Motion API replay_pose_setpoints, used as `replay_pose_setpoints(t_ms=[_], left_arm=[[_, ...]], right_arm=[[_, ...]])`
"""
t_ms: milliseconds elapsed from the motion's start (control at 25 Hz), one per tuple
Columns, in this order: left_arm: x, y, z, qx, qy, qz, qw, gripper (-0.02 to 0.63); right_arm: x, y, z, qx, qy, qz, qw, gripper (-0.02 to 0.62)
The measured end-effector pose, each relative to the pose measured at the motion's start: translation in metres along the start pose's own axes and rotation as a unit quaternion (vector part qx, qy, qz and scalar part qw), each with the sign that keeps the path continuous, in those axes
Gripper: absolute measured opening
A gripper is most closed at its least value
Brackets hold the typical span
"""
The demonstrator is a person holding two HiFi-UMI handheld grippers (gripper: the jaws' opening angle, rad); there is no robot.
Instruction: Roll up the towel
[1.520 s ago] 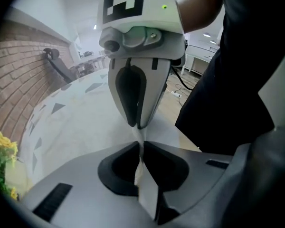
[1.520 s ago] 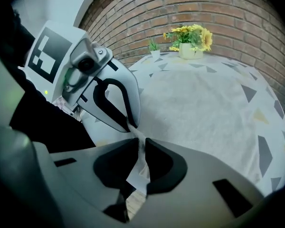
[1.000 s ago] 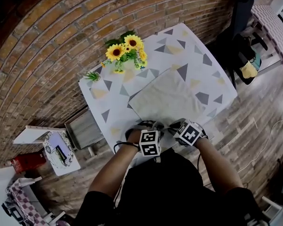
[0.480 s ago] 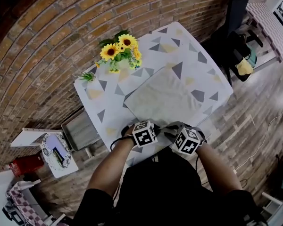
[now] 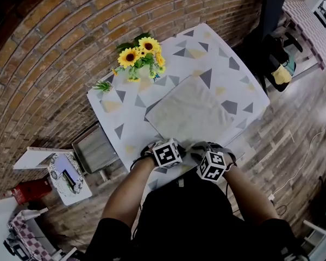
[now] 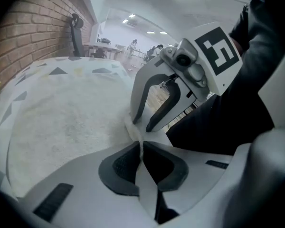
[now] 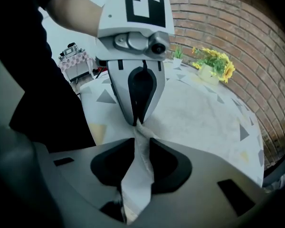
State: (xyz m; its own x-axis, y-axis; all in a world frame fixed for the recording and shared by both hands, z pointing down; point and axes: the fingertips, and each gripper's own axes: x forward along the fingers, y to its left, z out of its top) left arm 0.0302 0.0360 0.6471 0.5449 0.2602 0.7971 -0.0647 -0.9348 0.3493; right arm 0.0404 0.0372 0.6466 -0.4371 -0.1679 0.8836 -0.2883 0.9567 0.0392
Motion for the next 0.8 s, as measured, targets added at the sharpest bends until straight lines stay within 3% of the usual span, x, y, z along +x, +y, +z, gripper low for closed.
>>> replay_pose_setpoints(t_ms=[160, 320, 360, 520, 680, 800], left_arm=[[-0.001, 0.001, -0.002, 0.008, 0.001, 0.003, 1.0, 0.035], [-0.001, -0.004, -0.001, 0.02, -0.005, -0.007, 0.9998, 0.035], [-0.002, -0.006, -0.001, 0.021, -0.007, -0.011, 0.9997, 0.035], [-0.001, -0.008, -0.003, 0.029, -0.003, -0.014, 0.9995, 0.035], [-0.001, -0.007, -0.003, 0.038, 0.011, -0.004, 0.9992, 0.035], [0.002, -0.006, -0.002, 0.023, 0.01, -0.01, 0.9996, 0.035]], right_arm=[[-0.012, -0.006, 0.017, -0.01, -0.037, -0.02, 0.999, 0.136], [0.001, -0.003, 0.012, -0.017, -0.011, 0.009, 1.0, 0.186], [0.003, -0.002, 0.008, -0.019, -0.001, 0.017, 1.0, 0.181], [0.0, 0.007, 0.0, -0.009, 0.01, 0.045, 0.999, 0.066], [-0.007, 0.015, -0.004, 0.027, 0.009, 0.093, 0.995, 0.042], [-0.01, 0.013, -0.004, 0.047, 0.011, 0.117, 0.992, 0.041]])
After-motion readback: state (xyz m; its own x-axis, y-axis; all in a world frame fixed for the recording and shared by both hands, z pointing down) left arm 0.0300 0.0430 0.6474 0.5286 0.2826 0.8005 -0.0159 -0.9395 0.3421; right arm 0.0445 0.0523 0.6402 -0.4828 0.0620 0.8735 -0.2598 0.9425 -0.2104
